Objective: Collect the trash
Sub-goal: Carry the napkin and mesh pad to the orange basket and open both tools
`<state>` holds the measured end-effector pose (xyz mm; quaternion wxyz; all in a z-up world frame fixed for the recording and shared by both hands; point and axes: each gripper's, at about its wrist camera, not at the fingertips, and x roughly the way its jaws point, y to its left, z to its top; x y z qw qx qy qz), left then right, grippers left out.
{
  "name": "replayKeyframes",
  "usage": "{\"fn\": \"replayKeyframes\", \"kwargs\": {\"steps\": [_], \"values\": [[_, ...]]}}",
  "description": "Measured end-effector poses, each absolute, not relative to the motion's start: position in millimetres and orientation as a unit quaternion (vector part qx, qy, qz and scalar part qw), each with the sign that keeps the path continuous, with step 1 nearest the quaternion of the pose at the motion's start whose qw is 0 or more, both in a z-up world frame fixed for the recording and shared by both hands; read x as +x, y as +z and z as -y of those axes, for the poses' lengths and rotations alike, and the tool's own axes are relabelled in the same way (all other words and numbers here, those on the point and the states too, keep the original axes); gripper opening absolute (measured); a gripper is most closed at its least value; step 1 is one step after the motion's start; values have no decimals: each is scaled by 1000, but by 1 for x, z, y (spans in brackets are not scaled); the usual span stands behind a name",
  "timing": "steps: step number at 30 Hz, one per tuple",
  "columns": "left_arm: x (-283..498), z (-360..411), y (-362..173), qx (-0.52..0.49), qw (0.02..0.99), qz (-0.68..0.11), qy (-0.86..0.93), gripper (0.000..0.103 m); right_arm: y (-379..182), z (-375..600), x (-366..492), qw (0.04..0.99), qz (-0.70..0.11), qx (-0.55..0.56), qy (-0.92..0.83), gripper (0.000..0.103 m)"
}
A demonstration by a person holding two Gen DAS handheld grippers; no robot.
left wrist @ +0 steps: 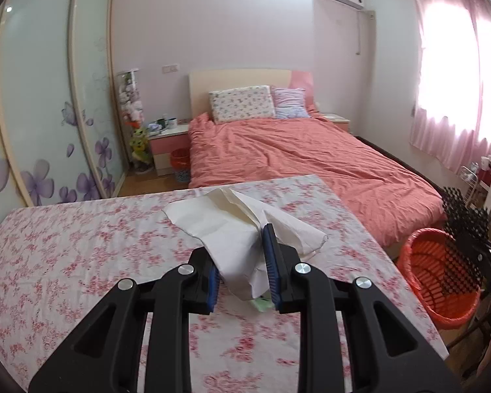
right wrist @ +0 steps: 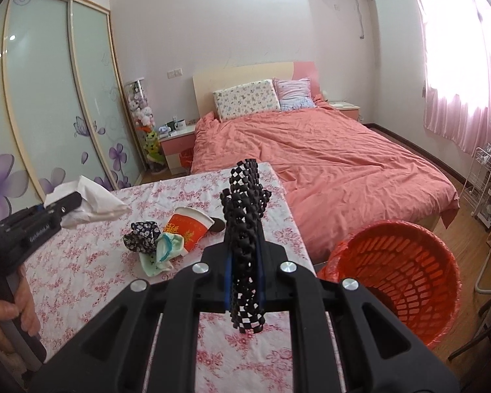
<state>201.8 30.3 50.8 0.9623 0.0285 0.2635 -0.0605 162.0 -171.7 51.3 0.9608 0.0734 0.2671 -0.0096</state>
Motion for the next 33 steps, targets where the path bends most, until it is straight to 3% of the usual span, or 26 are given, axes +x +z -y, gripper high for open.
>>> {"fn": "replayKeyframes", "kwargs": {"steps": [33], "values": [[192, 165, 13, 50, 917, -296, -263, 25, 26, 345, 120, 947, -247, 148, -145, 12]]}}
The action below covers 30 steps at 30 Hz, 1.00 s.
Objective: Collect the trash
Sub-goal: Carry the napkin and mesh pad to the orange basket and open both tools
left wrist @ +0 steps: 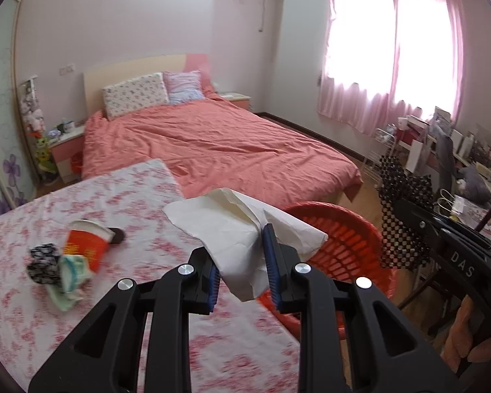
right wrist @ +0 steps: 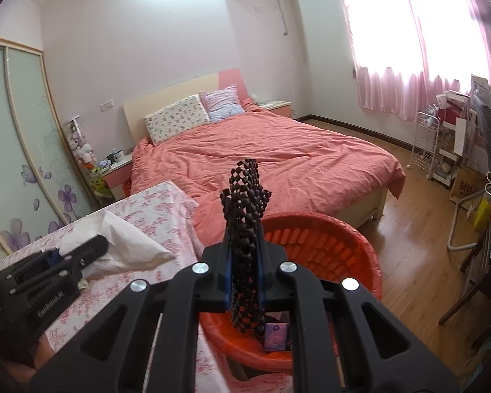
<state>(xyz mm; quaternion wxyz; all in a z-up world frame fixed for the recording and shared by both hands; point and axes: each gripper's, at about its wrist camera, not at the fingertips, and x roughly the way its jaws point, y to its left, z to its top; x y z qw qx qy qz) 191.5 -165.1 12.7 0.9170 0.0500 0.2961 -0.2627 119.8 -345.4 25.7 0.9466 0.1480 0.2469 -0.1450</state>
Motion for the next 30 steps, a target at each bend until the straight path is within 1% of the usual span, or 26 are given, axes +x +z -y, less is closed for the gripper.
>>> {"fn": "replayKeyframes", "kwargs": {"steps": [8, 10, 12, 14, 15, 16, 17, 19, 21, 23, 25, 30], "values": [[195, 209, -6, 64, 899, -316, -296, 26, 5, 386, 125, 935, -257, 180, -164, 13], [197, 220, -12, 69, 894, -323, -304, 27, 0, 393, 128, 932, -260, 190, -167, 17], [199, 229, -17, 75, 888, -333, -308, 29, -7, 404, 132, 927, -265, 205, -171, 19], [200, 235, -24, 79, 882, -346, -310, 37, -14, 414, 136, 921, -271, 217, -175, 25], [202, 236, -28, 81, 879, -354, -310, 40, -17, 417, 137, 920, -273, 219, -177, 32], [202, 237, -30, 82, 877, -358, -309, 48, -21, 420, 139, 919, -275, 220, -179, 37], [202, 237, -32, 83, 877, -361, -307, 55, -23, 420, 140, 918, -278, 219, -181, 39], [204, 232, -35, 86, 878, -367, -295, 58, -28, 418, 142, 917, -282, 216, -183, 45], [205, 225, -36, 86, 880, -371, -284, 61, -30, 414, 142, 917, -285, 211, -185, 49], [208, 220, -34, 90, 885, -369, -269, 69, -31, 408, 144, 918, -287, 196, -190, 52], [207, 206, -32, 96, 894, -360, -248, 74, -30, 399, 146, 921, -288, 179, -194, 59], [207, 166, -24, 102, 912, -340, -203, 80, -25, 368, 152, 930, -288, 133, -187, 72]]}}
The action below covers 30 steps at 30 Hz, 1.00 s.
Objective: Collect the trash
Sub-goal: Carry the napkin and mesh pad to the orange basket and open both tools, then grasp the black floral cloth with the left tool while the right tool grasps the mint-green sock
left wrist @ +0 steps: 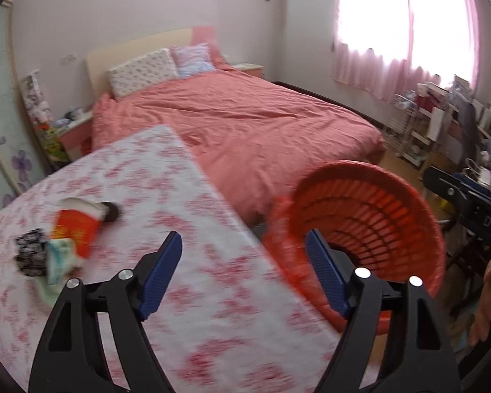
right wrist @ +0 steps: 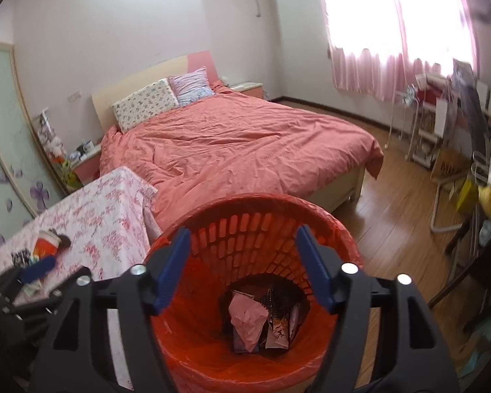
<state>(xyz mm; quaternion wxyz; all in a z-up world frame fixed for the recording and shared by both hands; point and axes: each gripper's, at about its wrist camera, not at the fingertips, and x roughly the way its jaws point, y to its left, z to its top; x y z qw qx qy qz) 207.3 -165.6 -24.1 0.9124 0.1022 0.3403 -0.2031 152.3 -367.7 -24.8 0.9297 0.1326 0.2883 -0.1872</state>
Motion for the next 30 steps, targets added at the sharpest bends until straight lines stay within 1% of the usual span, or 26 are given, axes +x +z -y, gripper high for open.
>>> {"fn": "replayKeyframes", "kwargs": {"steps": [4, 7, 10, 17, 21, 25, 30], "values": [[212, 124, -19, 95, 926, -327, -162, 84, -23, 334, 162, 937, -288, 105, -168, 82], [215, 93, -15, 87, 934, -321, -129, 84, -25, 306, 171, 941, -292, 87, -147, 85], [222, 60, -14, 81, 941, -315, -91, 87, -29, 276, 182, 943, -300, 71, -126, 88], [244, -17, -19, 40, 946, -320, -9, 87, -41, 209, 207, 943, -318, 50, -83, 90], [263, -43, -25, 5, 944, -329, 1, 87, -50, 173, 221, 942, -330, 36, -58, 91], [280, -52, -30, -19, 941, -339, 3, 87, -58, 151, 229, 940, -338, 26, -43, 91], [301, -50, -42, -20, 932, -361, -1, 78, -64, 135, 238, 938, -346, 17, -31, 91]]}}
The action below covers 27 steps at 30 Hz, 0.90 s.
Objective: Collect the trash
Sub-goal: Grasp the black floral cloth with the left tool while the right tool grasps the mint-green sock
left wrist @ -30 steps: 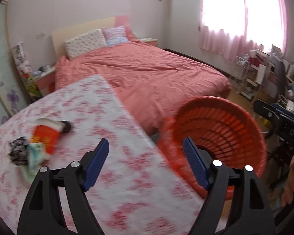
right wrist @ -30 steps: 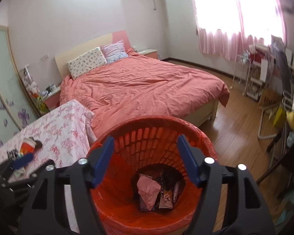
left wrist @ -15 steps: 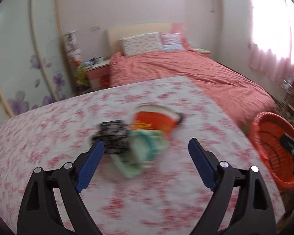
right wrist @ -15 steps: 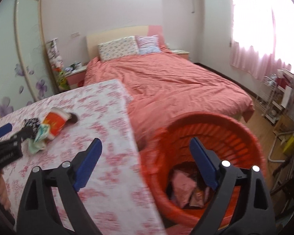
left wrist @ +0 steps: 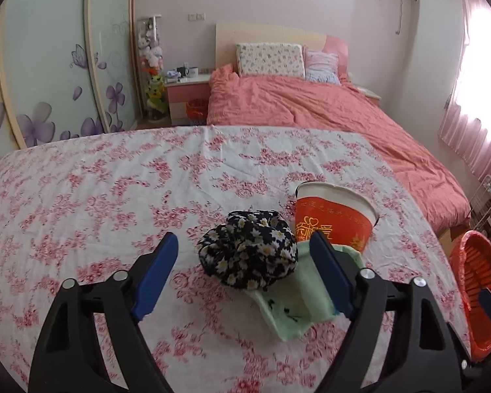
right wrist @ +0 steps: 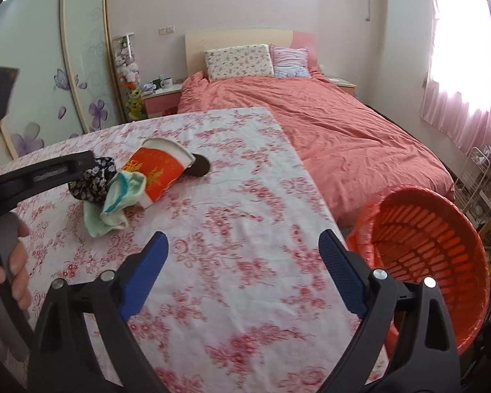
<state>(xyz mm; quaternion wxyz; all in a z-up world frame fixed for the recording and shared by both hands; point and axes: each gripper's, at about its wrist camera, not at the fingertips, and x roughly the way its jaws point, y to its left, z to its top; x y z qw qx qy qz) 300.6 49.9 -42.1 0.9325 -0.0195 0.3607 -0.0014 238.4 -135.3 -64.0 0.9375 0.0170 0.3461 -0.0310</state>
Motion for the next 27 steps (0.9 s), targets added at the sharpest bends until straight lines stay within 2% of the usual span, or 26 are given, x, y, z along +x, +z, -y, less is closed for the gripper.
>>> {"fn": "replayKeyframes", "kwargs": {"steps": [3, 6, 7, 8, 11, 18, 23, 27], "values": [[309, -47, -53, -10, 926, -379, -2, 69, -66, 132, 242, 937, -348, 16, -30, 91], [314, -49, -62, -19, 917, -397, -8, 52, -69, 131, 244, 935, -353, 18, -28, 91], [314, -50, -64, -21, 916, -400, -7, 38, -70, 131, 245, 934, -355, 18, -28, 91], [314, -51, -65, -24, 915, -403, -9, 28, -71, 130, 246, 934, -356, 19, -27, 91], [308, -60, -60, -32, 919, -394, -10, 18, -72, 128, 246, 933, -359, 20, -24, 91], [285, -101, -35, -32, 934, -357, 17, 17, -70, 115, 251, 933, -358, 20, -9, 91], [267, -128, -38, -7, 933, -359, 34, 17, -66, 95, 262, 934, -355, 37, 17, 90], [257, -143, -52, 5, 927, -372, 39, 17, -67, 76, 275, 929, -364, 58, 41, 76]]}}
